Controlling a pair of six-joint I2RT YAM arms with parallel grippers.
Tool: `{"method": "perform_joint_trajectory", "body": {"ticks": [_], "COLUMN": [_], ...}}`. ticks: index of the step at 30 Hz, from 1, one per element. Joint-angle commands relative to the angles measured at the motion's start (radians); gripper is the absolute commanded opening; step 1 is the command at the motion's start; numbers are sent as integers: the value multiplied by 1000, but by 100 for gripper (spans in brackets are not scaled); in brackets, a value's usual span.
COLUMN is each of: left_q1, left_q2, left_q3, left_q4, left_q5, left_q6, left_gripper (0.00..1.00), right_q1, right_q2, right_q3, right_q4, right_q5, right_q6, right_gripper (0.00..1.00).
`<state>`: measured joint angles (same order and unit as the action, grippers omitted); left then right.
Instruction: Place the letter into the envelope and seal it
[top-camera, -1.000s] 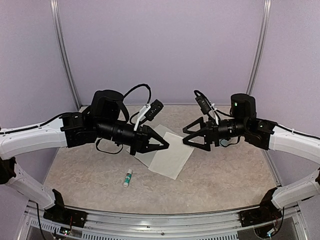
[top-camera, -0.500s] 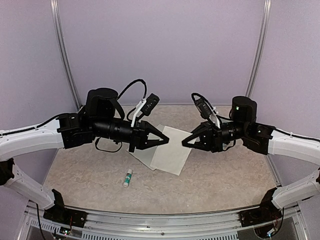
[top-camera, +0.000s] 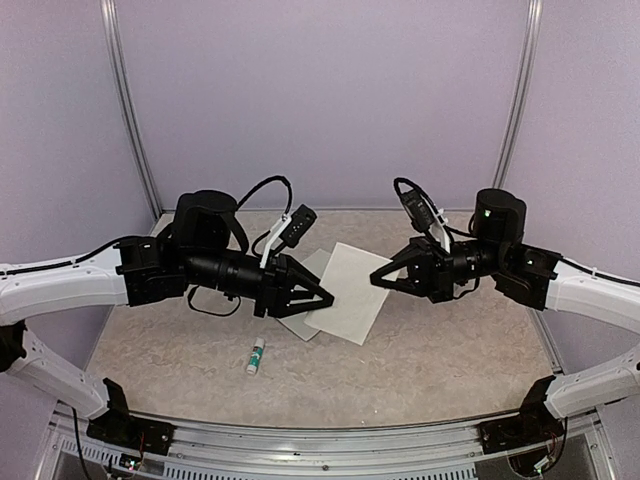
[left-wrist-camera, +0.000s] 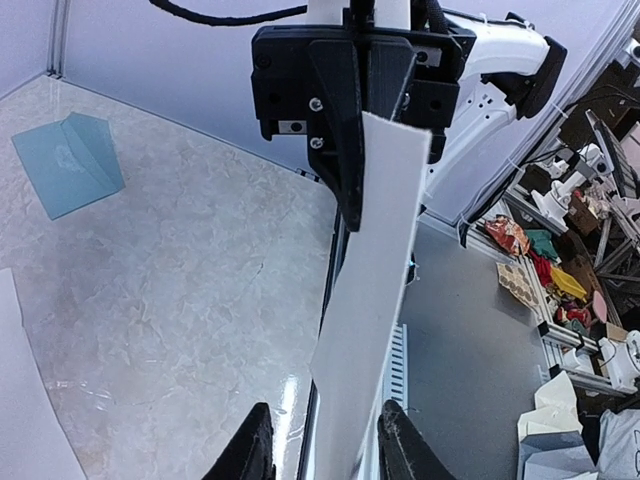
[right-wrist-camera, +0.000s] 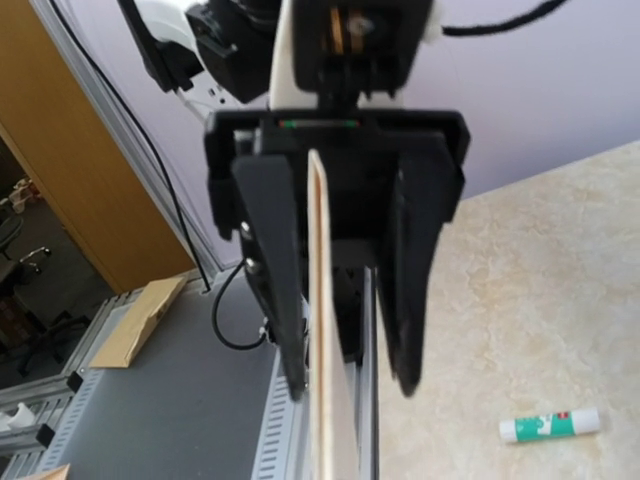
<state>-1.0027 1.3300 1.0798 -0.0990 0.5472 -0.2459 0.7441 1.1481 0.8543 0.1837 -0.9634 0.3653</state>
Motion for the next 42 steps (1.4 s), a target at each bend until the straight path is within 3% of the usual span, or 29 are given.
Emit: {"method": "perform_joint_trajectory", "body": {"ticks": [1,5,17,20,21,24,27,33,42], "left_q1": [5,5,4,4,4,10,29,100,205], "left_q2": [-36,-41,-40,-41,-43,-50,-41,26,54], "left_q3": [-15,-27,-39,-37,-37,-24,7,28,3], "left_q4": [2,-2,0,-7,-10,-22,-20,36,120], "left_q5": [24,40,55,19,-5,-115,-222,-311,-408], "left_q6": [-13,-21,-31,-27,-24,-25,-37,-110,-173], "left_gripper": [37,42,1,0,0,0,0,0,0], "right_q1": [-9,-12,-14,-15,-19,-50,-126,-315,-610], "right_q2": [-12,-10,-4,-10,-13,-22,-11,95,326], "right_q3": [33,39,46,49,49,53,69,71,42], "right_q4": [-60,-78,-87,-113,-123,-172,-260,-413,-377], "right_q5": [7,7,10,57,84,203,344,585,734], "right_q6": [-37,-43,-39,-43,-43,-30,-2,91,108], "right_gripper": [0,0,0,0,7,55,78,82,82]}}
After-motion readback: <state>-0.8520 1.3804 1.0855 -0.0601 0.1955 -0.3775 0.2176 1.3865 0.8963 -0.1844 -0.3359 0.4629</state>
